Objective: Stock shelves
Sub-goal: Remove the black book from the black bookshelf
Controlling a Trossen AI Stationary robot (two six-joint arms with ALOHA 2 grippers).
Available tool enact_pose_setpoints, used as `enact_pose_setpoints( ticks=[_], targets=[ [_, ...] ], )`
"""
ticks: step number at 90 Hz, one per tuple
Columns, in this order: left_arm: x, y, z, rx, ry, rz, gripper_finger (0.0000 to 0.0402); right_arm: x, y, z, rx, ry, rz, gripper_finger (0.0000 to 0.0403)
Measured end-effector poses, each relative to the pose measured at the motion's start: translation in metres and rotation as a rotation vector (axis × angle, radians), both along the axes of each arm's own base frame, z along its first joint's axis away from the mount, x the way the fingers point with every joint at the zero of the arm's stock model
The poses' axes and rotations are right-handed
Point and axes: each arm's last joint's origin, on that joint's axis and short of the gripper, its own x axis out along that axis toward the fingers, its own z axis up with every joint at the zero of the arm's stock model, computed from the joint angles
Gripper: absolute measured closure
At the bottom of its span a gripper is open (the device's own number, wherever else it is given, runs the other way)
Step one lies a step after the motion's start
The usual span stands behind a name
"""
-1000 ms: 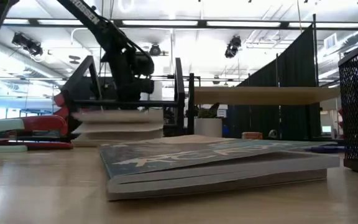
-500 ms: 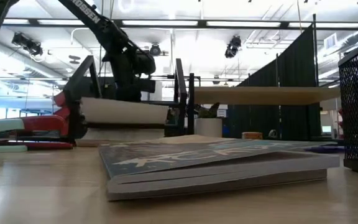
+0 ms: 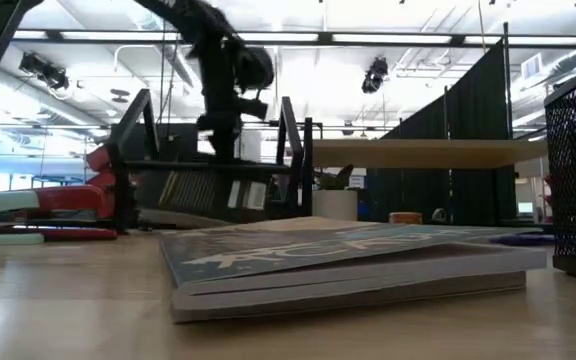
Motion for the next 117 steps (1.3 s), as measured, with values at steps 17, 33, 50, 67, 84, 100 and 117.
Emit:
enact_pose_setpoints(
  ticks=[17, 33, 50, 67, 84, 100, 117],
  targets=[
    [0.008, -0.022, 0.044, 0.107, 0.039, -0.025, 0.0371, -0.002, 0.002, 0.0, 0.001, 0.0, 0.009, 0.0382],
    [0.013, -0.052, 0.091, 0.232, 0.027, -0.072, 0.0371, -0.006, 0.006, 0.0, 0.001, 0.0, 0.03, 0.0382],
    [0.012, -0.097, 0.138, 0.436, 0.008, -0.104, 0.0371, -0.013, 0.013, 0.0, 0.001, 0.001, 0.061, 0.0382],
    [0.007, -0.159, 0.172, 0.568, -0.096, -0.171, 0.0371, -0.016, 0.015, -0.001, -0.003, 0.004, 0.072, 0.0382],
    [0.003, -0.245, 0.175, 0.54, -0.231, -0.346, 0.0371, -0.016, 0.015, -0.001, -0.003, 0.004, 0.073, 0.0382],
    [0.005, -0.332, 0.144, 0.568, -0.326, -0.484, 0.0371, -0.016, 0.015, -0.001, -0.003, 0.004, 0.073, 0.0382],
    [0.021, -0.394, 0.068, 0.745, -0.427, -0.454, 0.0371, -0.016, 0.015, -0.001, -0.003, 0.004, 0.073, 0.0382]
  ],
)
